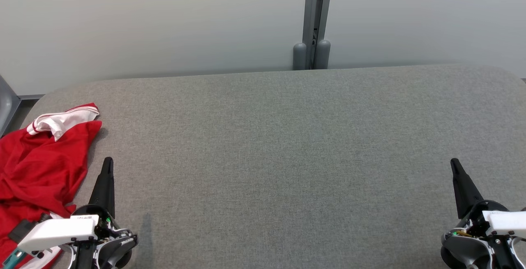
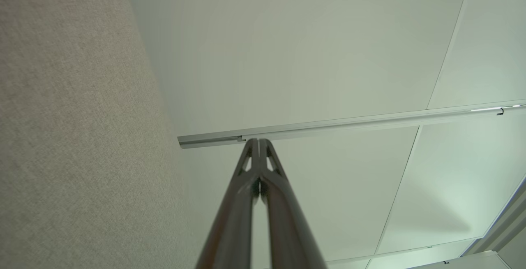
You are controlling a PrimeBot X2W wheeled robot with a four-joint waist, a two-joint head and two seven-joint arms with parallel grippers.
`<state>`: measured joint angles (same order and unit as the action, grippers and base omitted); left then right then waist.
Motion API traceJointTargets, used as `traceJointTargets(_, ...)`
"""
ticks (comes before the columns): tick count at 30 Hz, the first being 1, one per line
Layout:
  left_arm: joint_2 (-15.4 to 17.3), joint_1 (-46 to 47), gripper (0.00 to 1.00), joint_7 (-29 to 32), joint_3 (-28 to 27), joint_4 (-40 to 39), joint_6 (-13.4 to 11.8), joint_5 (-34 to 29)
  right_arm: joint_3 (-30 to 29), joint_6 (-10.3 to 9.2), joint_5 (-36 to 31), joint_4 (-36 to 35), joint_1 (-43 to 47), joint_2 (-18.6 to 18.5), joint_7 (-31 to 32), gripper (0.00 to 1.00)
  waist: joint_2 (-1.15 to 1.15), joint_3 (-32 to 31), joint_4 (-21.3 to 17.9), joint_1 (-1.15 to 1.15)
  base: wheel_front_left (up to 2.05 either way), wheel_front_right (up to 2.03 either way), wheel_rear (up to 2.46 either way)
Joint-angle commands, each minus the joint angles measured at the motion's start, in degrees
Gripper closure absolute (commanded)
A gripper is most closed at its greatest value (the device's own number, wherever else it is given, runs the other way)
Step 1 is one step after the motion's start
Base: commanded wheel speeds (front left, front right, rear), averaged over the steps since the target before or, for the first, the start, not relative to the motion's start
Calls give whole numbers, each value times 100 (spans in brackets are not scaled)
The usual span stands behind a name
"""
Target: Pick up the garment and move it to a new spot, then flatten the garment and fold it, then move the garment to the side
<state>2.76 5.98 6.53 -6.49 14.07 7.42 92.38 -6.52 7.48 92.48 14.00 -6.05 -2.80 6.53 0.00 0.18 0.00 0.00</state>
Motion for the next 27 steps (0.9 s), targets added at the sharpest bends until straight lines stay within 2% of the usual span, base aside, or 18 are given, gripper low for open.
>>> traceJointTargets(1,32,70,100,10,-11,-13,17,-3,0,3,-29,12,-51,-24,9,100,0,0,0,0,0,0,0)
traceJointTargets(27,32,70,100,10,-11,-13,17,-3,0,3,-29,12,-51,-24,9,100,0,0,0,0,0,0,0)
